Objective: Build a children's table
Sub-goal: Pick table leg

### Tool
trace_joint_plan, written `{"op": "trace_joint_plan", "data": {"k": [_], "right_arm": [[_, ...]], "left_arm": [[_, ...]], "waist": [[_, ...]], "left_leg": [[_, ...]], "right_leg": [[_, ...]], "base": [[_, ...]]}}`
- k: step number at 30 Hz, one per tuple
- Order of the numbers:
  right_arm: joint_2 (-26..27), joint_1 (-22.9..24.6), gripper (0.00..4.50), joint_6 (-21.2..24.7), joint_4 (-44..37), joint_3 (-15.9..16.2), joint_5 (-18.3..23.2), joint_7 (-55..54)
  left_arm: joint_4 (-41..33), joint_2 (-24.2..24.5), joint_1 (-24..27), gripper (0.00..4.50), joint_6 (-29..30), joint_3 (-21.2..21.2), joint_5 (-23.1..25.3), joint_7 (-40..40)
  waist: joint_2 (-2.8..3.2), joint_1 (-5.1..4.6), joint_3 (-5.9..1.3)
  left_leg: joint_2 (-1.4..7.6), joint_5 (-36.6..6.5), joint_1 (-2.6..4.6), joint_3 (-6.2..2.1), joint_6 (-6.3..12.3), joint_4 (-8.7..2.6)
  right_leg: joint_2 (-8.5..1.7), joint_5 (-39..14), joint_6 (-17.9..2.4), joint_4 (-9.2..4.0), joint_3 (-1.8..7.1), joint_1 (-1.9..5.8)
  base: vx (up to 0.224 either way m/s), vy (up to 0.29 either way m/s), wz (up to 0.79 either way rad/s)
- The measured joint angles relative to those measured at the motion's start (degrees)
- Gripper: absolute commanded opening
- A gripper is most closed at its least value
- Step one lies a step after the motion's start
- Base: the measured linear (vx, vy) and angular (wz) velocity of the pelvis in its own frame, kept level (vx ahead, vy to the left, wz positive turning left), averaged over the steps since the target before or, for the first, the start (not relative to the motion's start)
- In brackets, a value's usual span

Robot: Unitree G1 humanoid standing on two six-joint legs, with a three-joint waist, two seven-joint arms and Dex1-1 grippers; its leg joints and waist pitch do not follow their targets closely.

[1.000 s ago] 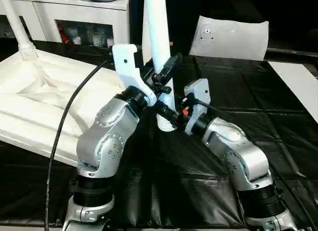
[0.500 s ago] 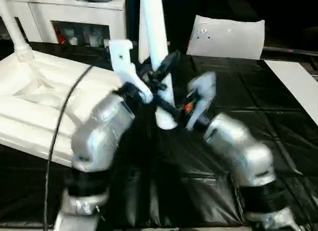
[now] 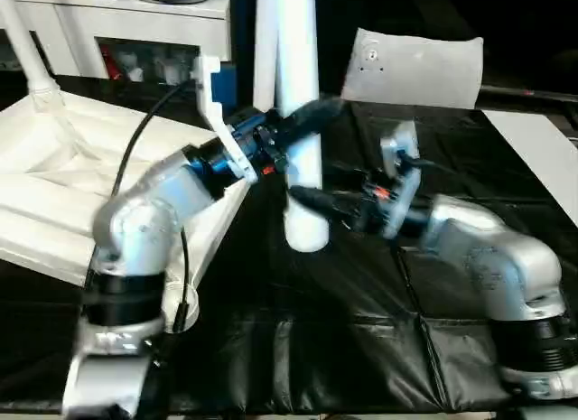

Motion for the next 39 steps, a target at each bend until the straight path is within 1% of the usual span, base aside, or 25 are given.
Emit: {"op": "trace_joint_plan", "data": {"k": [2, 3, 5, 6, 9, 11, 13, 15, 17, 18, 19, 21, 22, 24, 25, 27, 30, 31, 32, 34, 37, 39], "right_arm": [[-2.1, -0.1, 3.89, 1.3, -0.6, 1.3, 1.5, 2.8], [-2.2, -0.3, 3.89, 1.6, -0.7, 1.5, 1.7, 3.5], [-2.4, -0.6, 3.63, 2.4, -0.7, 1.8, 2.2, 4.9], [-2.5, -0.6, 3.63, 2.6, -0.7, 2.0, 2.4, 5.5], [-2.7, -0.7, 3.38, 2.9, -0.7, 3.1, 3.1, 6.9], [-2.9, -0.7, 3.17, 3.0, -0.7, 3.4, 3.3, 7.5], [-3.0, -0.7, 3.06, 3.0, -0.7, 3.7, 3.5, 8.2], [-3.0, -0.7, 2.82, 3.0, -0.7, 3.9, 3.6, 8.4], [-3.0, -0.7, 2.74, 3.1, -0.7, 4.0, 3.9, 8.8], [-3.0, -0.7, 2.61, 3.1, -0.8, 4.0, 4.0, 9.0], [-3.0, -0.7, 2.61, 3.1, -0.8, 4.0, 4.0, 9.1], [-3.0, -0.7, 2.38, 3.1, -0.8, 4.0, 4.0, 9.1], [-3.0, -0.8, 2.38, 3.1, -0.8, 4.0, 4.0, 9.2], [-3.0, -0.8, 2.13, 3.0, -0.8, 4.0, 4.0, 9.2], [-3.0, -0.8, 2.13, 3.0, -0.7, 4.0, 3.9, 9.1], [-3.0, -0.8, 1.99, 2.8, -0.7, 4.0, 3.9, 9.0], [-2.9, -0.8, 1.94, 2.5, -0.7, 3.9, 3.9, 8.8], [-2.9, -0.8, 1.93, 2.5, -0.7, 3.9, 3.9, 8.7], [-2.8, -0.8, 1.92, 2.4, -0.7, 3.9, 3.9, 8.4], [-2.4, -0.8, 1.91, 2.2, -0.5, 3.9, 3.3, 7.7], [-1.8, -0.8, 1.91, 1.9, -0.4, 3.9, 2.9, 6.8], [-0.9, -0.8, 1.91, 1.1, 0.3, 3.8, 1.7, 4.9]], "left_arm": [[-0.4, 2.1, -0.1, 1.85, 1.5, -1.8, -1.5, -4.3], [-0.5, 2.3, -0.3, 1.85, 1.8, -2.0, -1.6, -5.5], [-0.6, 2.9, -0.6, 1.85, 2.4, -2.8, -2.1, -7.7], [-0.6, 3.1, -0.6, 1.85, 2.5, -3.0, -2.2, -8.3], [-0.7, 4.0, -0.6, 1.85, 3.0, -3.5, -2.7, -10.7], [-0.7, 4.1, -0.6, 1.85, 3.1, -3.8, -2.7, -11.4], [-0.7, 4.2, -0.7, 1.85, 3.1, -4.0, -2.7, -11.7], [-0.6, 4.2, -0.7, 1.85, 3.1, -4.0, -2.7, -12.0], [-0.6, 4.3, -0.7, 1.85, 3.1, -4.0, -2.7, -12.3], [-0.6, 4.3, -0.8, 1.85, 3.1, -4.0, -2.7, -12.5], [-0.6, 4.3, -0.8, 1.85, 3.0, -4.0, -2.7, -12.6], [-0.6, 4.3, -0.8, 1.85, 2.7, -4.1, -2.6, -12.6], [-0.4, 4.2, -0.8, 1.85, 2.3, -4.1, -2.4, -12.5], [-0.2, 4.0, -0.9, 1.85, 2.0, -4.1, -1.8, -12.4], [-0.1, 3.9, -0.9, 1.85, 2.0, -4.1, -1.6, -12.4], [0.1, 3.7, -0.9, 1.85, 2.0, -4.0, -1.7, -11.9], [0.3, 3.3, -1.0, 1.85, 2.5, -3.6, -2.2, -11.0], [0.3, 3.3, -1.0, 2.41, 2.9, -3.3, -2.6, -10.5], [0.3, 3.2, -1.0, 2.55, 3.2, -3.2, -2.9, -10.1], [0.3, 2.3, -1.1, 2.57, 3.1, -2.6, -3.2, -8.7], [0.1, 2.2, -1.3, 2.70, 2.2, -2.3, -2.9, -7.9], [-0.7, 1.7, -1.2, 2.70, 0.2, -2.3, -0.7, -5.4]], "waist": [[0.00, 0.02, 0.00], [0.00, 0.01, 0.00], [0.00, 0.02, 0.00], [0.00, 0.03, 0.00], [0.00, 0.03, 0.00], [-0.01, 0.03, 0.00], [-0.01, 0.08, 0.00], [-0.01, 0.14, 0.00], [0.00, 0.15, 0.00], [0.00, 0.16, 0.00], [0.00, 0.17, 0.00], [0.00, 0.18, 0.00], [-0.01, 0.18, 0.00], [-0.01, 0.24, 0.00], [-0.01, 0.25, 0.00], [-0.01, 0.27, 0.00], [-0.01, 0.41, 0.00], [-0.01, 0.44, 0.00], [-0.01, 0.50, 0.00], [-0.01, 0.63, 0.00], [-0.01, 0.76, 0.00], [-0.02, 0.87, 0.00]], "left_leg": [[0.00, 0.0, 0.02, 0.01, 0.00, 0.00], [0.00, 0.0, 0.02, 0.01, 0.00, 0.00], [0.00, 0.0, 0.02, 0.01, -0.01, 0.00], [0.00, 0.0, 0.03, 0.01, -0.01, 0.00], [0.01, 0.1, 0.02, 0.01, 0.02, 0.00], [0.01, 0.1, 0.02, 0.01, 0.04, 0.00], [0.01, 0.1, 0.02, 0.01, 0.05, 0.00], [0.01, 0.1, 0.02, 0.01, 0.05, 0.00], [0.01, 0.1, 0.02, 0.01, 0.06, 0.00], [0.01, 0.1, 0.02, 0.01, 0.06, 0.00], [0.01, 0.1, 0.02, 0.01, 0.06, 0.00], [0.01, 0.1, 0.02, 0.01, 0.06, 0.00], [0.01, 0.1, 0.02, 0.01, 0.06, 0.00], [0.01, 0.1, 0.01, 0.01, 0.06, 0.00], [0.01, 0.1, 0.01, 0.01, 0.07, 0.00], [0.01, 0.1, 0.01, 0.01, 0.07, 0.00], [0.01, 0.1, 0.01, 0.01, 0.07, 0.00], [0.01, 0.1, 0.01, 0.01, 0.07, 0.00], [0.01, 0.1, 0.01, 0.01, 0.07, 0.00], [0.01, 0.1, 0.01, 0.01, 0.07, 0.00], [0.01, 0.2, 0.01, 0.01, 0.06, 0.00], [0.01, 0.2, 0.01, 0.01, 0.07, 0.00]], "right_leg": [[0.00, 0.0, 0.0, 0.00, 0.00, 0.00], [0.00, 0.0, 0.0, 0.00, 0.00, 0.00], [0.00, 0.0, -0.1, 0.00, -0.01, 0.00], [0.00, 0.0, -0.1, 0.01, 0.00, 0.01], [0.00, 0.1, -0.1, 0.01, -0.01, 0.00], [0.00, 0.1, -0.1, 0.01, -0.01, 0.01], [-0.01, 0.1, -0.1, 0.01, -0.02, 0.01], [-0.01, 0.1, -0.1, 0.01, -0.03, 0.00], [-0.01, 0.1, -0.1, 0.01, -0.02, 0.00], [-0.01, 0.1, -0.1, 0.01, -0.02, 0.00], [-0.01, 0.1, -0.1, 0.01, -0.02, 0.01], [-0.01, 0.1, -0.1, 0.01, -0.02, 0.01], [-0.01, 0.1, -0.1, 0.01, -0.02, 0.01], [-0.01, 0.1, -0.1, 0.01, -0.02, 0.00], [-0.01, 0.1, -0.1, 0.01, -0.02, 0.01], [-0.01, 0.1, -0.1, 0.01, -0.03, 0.00], [-0.01, 0.1, -0.1, 0.01, -0.03, 0.00], [-0.01, 0.1, -0.1, 0.01, -0.02, 0.01], [-0.01, 0.1, -0.1, 0.01, -0.02, 0.00], [-0.01, 0.1, -0.1, 0.01, -0.03, 0.00], [-0.01, 0.1, -0.1, 0.01, -0.03, 0.00], [-0.01, 0.1, -0.1, 0.01, -0.02, 0.00]], "base": [[0.000, 0.000, 0.00], [0.000, 0.000, 0.00], [0.000, 0.000, 0.00], [0.000, 0.000, 0.00], [0.000, 0.000, 0.00], [0.000, 0.000, 0.00], [0.000, 0.000, 0.00], [0.000, 0.000, 0.00], [0.000, 0.000, 0.00], [0.000, 0.000, 0.00], [0.000, 0.000, 0.00], [0.000, 0.000, 0.00], [0.000, 0.000, 0.00], [0.000, 0.000, 0.00], [0.000, 0.000, 0.00], [0.000, 0.000, 0.00], [0.000, 0.000, 0.00], [0.000, 0.000, 0.00], [0.000, 0.000, 0.00], [0.000, 0.000, 0.00], [0.000, 0.000, 0.00], [0.000, 0.000, 0.00]]}}
